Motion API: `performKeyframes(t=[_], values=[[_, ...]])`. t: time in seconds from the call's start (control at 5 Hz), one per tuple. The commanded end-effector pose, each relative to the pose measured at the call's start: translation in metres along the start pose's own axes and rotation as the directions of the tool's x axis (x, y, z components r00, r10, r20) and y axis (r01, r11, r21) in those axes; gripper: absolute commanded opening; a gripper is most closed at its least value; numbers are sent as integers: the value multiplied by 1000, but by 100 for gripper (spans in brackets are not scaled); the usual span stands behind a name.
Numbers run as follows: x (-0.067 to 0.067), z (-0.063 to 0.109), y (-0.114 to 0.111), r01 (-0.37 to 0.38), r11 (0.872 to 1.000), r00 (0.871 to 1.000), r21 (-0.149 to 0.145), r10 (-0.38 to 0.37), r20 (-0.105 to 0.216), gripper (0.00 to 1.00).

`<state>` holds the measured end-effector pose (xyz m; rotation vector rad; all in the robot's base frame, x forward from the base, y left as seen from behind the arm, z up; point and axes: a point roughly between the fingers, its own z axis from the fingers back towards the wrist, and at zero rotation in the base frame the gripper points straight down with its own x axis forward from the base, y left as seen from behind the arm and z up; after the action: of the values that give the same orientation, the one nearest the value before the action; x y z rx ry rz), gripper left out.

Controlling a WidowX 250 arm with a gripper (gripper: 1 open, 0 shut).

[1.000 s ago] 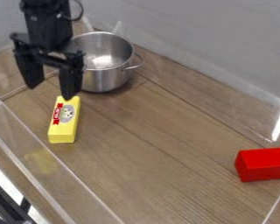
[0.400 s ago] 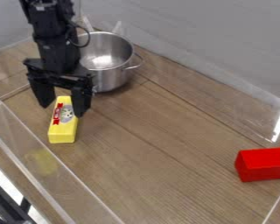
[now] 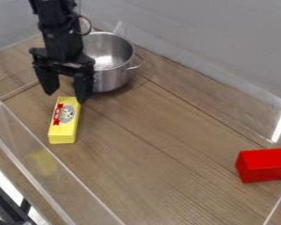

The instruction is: Put butter into the silver pot

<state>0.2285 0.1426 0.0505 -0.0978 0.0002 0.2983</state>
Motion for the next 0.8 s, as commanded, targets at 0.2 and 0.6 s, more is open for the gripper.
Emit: performKeyframes(t=[0.2,0.6], values=[[9,18,9,3,1000,999,0,-3,43,100],[2,-19,-2,-67,998,997,-2,67,42,100]])
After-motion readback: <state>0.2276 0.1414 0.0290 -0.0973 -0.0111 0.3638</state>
